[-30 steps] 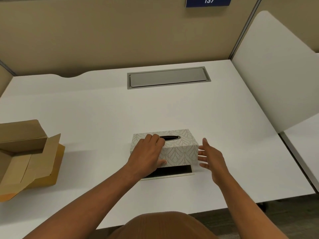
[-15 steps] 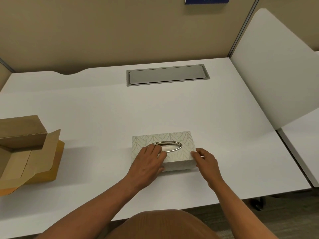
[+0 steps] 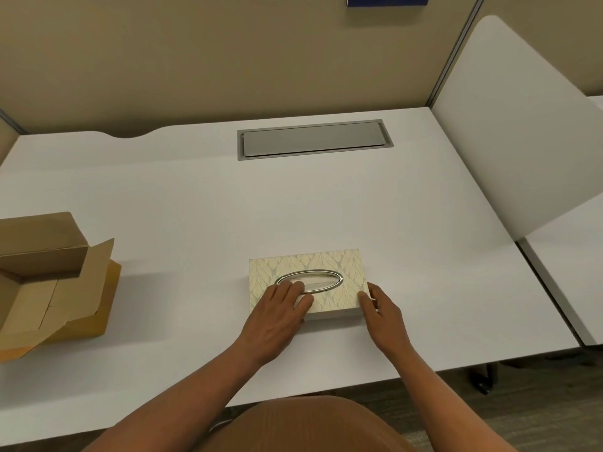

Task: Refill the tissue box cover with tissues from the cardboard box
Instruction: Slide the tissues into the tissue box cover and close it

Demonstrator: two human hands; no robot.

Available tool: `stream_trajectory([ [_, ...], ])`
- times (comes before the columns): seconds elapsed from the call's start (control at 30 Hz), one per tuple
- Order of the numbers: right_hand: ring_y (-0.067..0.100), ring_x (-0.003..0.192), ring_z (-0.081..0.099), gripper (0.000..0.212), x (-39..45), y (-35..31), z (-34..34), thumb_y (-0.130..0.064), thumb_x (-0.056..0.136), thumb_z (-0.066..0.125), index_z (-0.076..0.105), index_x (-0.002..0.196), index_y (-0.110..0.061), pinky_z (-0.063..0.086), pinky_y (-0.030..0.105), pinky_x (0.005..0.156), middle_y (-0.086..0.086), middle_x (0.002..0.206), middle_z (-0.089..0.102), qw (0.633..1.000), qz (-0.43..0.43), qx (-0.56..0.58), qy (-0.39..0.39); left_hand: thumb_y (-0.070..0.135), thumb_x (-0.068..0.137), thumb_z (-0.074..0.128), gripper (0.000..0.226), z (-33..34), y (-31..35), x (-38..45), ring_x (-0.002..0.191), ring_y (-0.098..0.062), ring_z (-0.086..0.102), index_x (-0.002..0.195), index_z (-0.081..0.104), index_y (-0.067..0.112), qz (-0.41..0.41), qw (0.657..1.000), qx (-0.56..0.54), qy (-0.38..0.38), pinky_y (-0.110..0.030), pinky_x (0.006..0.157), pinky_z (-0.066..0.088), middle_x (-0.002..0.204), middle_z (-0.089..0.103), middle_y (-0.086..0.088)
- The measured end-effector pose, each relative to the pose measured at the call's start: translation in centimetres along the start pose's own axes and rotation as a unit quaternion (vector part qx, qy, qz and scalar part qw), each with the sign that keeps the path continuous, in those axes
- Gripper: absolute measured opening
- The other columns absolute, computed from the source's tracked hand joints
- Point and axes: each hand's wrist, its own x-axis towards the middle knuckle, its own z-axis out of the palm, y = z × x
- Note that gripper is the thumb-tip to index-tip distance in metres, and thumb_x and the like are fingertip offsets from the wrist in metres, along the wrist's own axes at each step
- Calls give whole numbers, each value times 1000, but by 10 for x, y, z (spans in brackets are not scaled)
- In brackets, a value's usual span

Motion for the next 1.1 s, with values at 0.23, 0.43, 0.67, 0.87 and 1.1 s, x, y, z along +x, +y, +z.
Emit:
stream_trajectory([
  [0.23,-8,99,62,20,2,-1,-1,-36,105,43,53,121,-42,48,8,75,-37,106,58,1000,8,-7,-20,62,87,57,64,-15,-13,-17,134,-23,38,135,46,21,-272,941,-180,94,-42,107,33,144,44,-5],
  [0.43,-5,94,63,17,5,-7,-1,-50,102,40,57,101,-50,48,17,73,-32,100,63,999,45,11,-23,74,90,33,72,-22,-25,-15,106,-19,57,140,46,23,-629,599,-491,-59,-38,89,47,130,54,1],
  [0.67,3,90,64,27,15,-13,-5,-59,98,39,57,104,-39,48,20,71,-26,95,64,997,66,-10,-49,72,90,38,64,-14,-14,-21,110,-21,57,134,55,28,-592,642,-481,-82,-39,97,47,127,62,4],
  [0.87,7,92,63,27,19,-11,-8,-58,99,40,58,95,-38,54,33,82,-18,96,65,995,77,-2,-69,73,89,40,67,-13,-6,-21,111,-22,58,136,55,26,-611,617,-493,-50,-38,96,46,125,62,4],
  [1.1,16,113,58,56,42,-39,-24,-59,97,45,57,135,-20,43,32,97,1,134,63,997,31,-70,-32,68,93,36,50,-29,-23,-7,105,-19,55,109,60,26,-586,679,-439,-46,-37,87,43,107,60,9],
])
